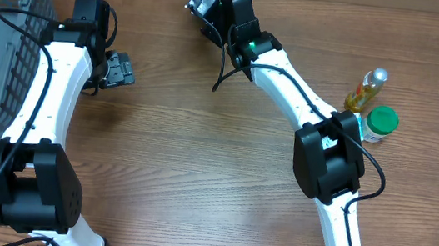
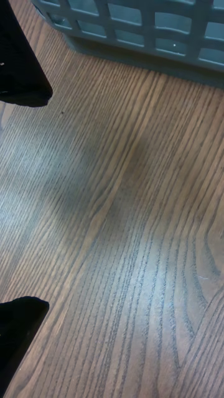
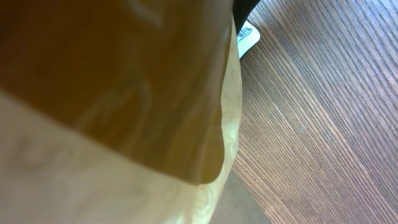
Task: Scan the item barcode
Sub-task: 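Hold the Pantree bag up to the white scanner with the right gripper, then carry the Pantree bag away from the scanner down toward the table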
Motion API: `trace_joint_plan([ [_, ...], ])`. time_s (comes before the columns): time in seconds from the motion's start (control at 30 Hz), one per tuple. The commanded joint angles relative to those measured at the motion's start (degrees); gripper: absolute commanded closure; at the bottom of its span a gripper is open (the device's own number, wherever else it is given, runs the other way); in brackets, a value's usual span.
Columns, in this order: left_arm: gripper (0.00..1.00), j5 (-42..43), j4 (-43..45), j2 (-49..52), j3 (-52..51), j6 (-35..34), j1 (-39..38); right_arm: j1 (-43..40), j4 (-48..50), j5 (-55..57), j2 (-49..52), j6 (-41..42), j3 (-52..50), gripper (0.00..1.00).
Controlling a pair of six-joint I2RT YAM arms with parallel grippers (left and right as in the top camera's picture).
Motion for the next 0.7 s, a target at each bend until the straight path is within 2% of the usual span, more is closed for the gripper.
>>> trace_joint_plan([
  [0.0, 0.0, -0.76, 0.04, -0.07, 1.05, 0.44, 0.2, 0.07, -0.48, -1.16, 1.03, 0.42, 0.55, 0.96],
  [0.23, 0.0, -0.76, 0.04, -0.07, 1.05, 0.44, 0.24, 0.07, -0.9, -1.16, 1.03, 0.44, 0.57, 0.95],
  [0.3, 0.0, -0.76, 0.04, -0.07, 1.05, 0.44, 0.22, 0.07, -0.81, -1.11, 1.03, 0.42, 0.57, 0.92],
  [0.53, 0.0, -0.76, 0.04, -0.07, 1.05, 0.44, 0.2, 0.09, 2.14, 8.41, -2.08, 0.76, 0.74, 0.96],
  [0.67, 0.01, -0.76, 0.04, -0.07, 1.05, 0.44, 0.2, 0.09, 0.42, 7.63, -7.85, 9.18, 0.74, 0.96],
])
